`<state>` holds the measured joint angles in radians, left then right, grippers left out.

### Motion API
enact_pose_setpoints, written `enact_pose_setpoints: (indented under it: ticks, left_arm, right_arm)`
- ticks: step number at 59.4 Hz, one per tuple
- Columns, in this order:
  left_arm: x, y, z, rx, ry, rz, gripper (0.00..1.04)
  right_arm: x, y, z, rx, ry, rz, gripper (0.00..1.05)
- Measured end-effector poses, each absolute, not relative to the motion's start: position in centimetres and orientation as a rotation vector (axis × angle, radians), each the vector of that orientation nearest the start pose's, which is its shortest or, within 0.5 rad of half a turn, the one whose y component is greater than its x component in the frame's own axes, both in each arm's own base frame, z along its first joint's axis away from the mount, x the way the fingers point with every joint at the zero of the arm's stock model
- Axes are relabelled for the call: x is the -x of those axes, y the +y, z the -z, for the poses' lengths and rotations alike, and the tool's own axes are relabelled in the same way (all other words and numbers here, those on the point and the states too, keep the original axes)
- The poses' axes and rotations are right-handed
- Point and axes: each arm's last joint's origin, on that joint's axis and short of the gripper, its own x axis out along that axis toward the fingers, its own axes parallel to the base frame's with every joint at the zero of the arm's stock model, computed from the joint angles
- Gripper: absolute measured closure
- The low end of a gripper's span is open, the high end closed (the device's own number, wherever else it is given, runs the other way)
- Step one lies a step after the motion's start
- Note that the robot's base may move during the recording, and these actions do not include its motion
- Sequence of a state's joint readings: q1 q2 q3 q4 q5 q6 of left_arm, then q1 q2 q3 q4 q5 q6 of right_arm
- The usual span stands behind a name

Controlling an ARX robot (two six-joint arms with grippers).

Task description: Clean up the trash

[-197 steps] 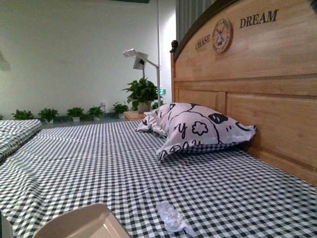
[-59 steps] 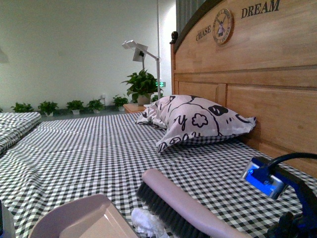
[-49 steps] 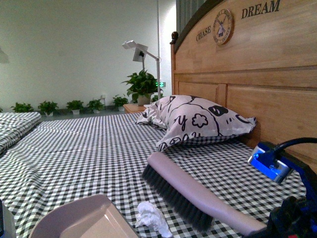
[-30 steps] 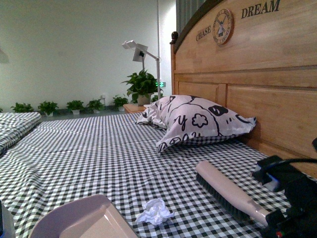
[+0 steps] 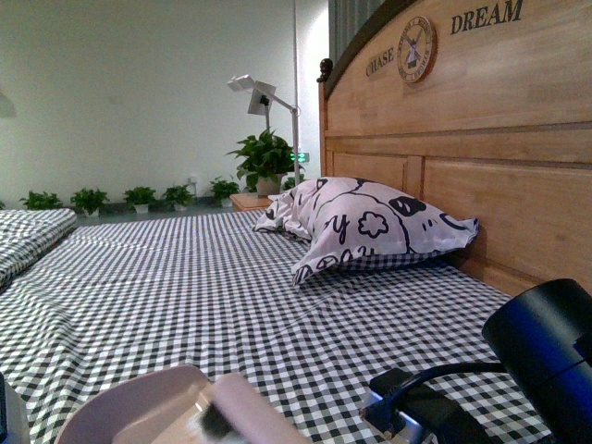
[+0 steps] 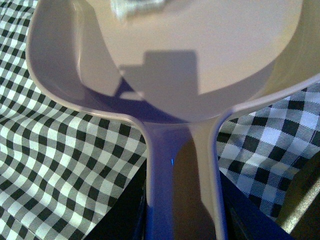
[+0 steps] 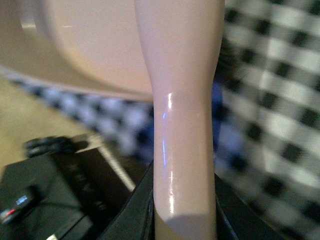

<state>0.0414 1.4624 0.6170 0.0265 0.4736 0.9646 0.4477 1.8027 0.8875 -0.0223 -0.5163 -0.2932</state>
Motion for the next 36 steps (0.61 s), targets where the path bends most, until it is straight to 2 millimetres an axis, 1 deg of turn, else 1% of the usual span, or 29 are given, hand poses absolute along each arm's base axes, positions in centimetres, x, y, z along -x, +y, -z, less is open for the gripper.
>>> enact_pose_setpoints:
  ticks: [2,4,9,16,20,29,33,36]
  left_arm:
    - [-26.3,-0.2,-15.4,-0.688,0.527,0.747,0.78]
    - [-26.3,-0.2,-15.4,-0.688,0.528,0.746,0.78]
    - [-26.3,-0.2,-15.4,-0.688,0.528,0.746,0.78]
    - [-26.3,-0.2,-15.4,-0.688,0.528,0.746,0.78]
    - [-26.3,-0.2,-15.4,-0.688,0.528,0.746,0.78]
    - [-26.3,-0.2,-15.4,-0.688,0.528,0.746,0.78]
    - [-26.3,-0.2,-15.4,-0.688,0.528,0.746,0.78]
    - [-26.3,-0.2,-15.4,-0.688,0.528,0.746,0.78]
  right_arm:
    - [-28.7,15.5,-13.7,0.193,0.835,-1.108,0.85]
    - [-28.4,15.1,-14.4,0.188,0.833,-1.140,0.85]
    - [-28.0,13.8,-15.8,0.203,0.834,-1.141,0.85]
    - [-28.4,11.4,-17.1,0.210,0.802,-1.065,0.85]
    - [-28.7,10.5,-17.6,0.214,0.772,-1.024,0.85]
    - [-29.0,9.6,-18.6,0.214,0.677,-0.965,0.85]
    - [-29.6,9.2,-19.6,0.195,0.589,-0.872,0.85]
    - [-30.1,8.6,-20.6,0.154,0.512,-0.798,0.85]
